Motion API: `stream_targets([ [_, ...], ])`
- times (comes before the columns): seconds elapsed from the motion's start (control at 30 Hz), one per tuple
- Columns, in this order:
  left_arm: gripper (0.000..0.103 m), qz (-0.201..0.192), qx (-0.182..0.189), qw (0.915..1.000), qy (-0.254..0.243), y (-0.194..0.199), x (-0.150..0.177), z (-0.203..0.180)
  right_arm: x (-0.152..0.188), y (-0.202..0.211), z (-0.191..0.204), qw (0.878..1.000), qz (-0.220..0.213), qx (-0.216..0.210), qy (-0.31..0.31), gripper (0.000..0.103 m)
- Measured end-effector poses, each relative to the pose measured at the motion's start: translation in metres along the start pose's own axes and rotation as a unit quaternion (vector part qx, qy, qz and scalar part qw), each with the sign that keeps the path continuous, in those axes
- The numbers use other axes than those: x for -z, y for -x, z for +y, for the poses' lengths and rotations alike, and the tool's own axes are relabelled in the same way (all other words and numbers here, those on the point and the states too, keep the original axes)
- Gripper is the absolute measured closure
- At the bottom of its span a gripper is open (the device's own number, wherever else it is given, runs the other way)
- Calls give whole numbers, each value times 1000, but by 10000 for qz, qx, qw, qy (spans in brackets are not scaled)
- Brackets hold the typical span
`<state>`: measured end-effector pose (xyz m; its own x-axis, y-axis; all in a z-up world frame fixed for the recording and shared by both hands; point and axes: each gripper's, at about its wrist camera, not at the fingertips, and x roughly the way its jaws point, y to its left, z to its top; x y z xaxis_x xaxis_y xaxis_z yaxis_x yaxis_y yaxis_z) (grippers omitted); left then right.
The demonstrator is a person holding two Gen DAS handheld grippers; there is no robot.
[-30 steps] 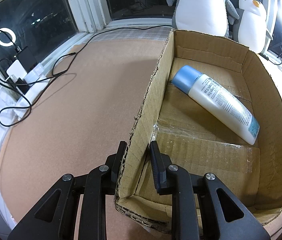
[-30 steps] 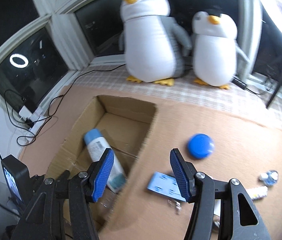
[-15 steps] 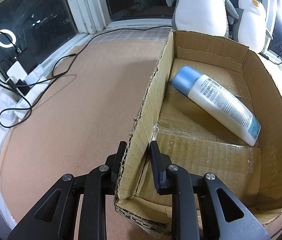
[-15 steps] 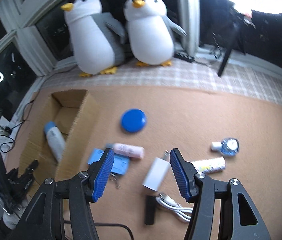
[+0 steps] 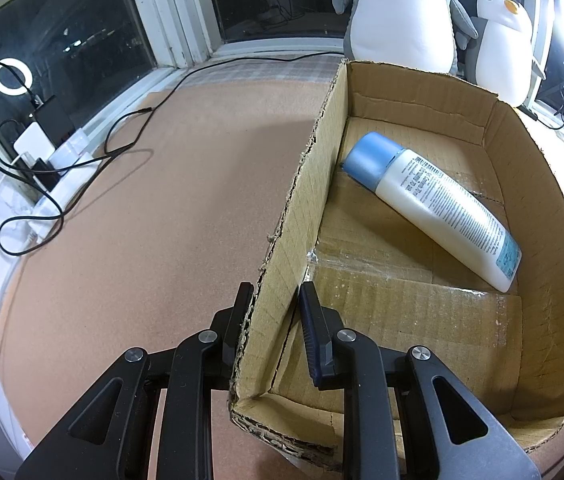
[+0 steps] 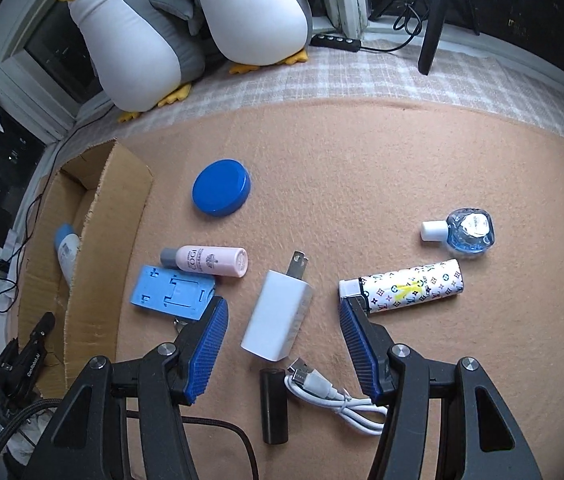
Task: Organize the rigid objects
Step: 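Move the right gripper back to the white charger plug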
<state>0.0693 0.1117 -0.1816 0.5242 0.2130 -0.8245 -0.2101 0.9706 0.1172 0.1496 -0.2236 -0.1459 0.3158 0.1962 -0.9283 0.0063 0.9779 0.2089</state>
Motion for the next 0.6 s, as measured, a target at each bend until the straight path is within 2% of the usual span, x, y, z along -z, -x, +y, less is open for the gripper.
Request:
stream_targets([
  [0.23,82,0,1,10000,9,0,0,0,-2,-17,3,9997,202,127,54,58],
  [0.3,82,0,1,10000,11,0,-1,0,-2,-21,3,9995,258,153,78,68],
  [0.43,82,-1,2,10000,16,0,-1,0,-2,-27,0,9992,347,190,108,75],
  [0.5,82,-1,1,10000,10,0,-1,0,-3,-28,0,9991,362,192,125,82],
  [0.6,81,-1,0,10000,10,0,0,0,-3,-29,-2,9991,365,183,130,82],
])
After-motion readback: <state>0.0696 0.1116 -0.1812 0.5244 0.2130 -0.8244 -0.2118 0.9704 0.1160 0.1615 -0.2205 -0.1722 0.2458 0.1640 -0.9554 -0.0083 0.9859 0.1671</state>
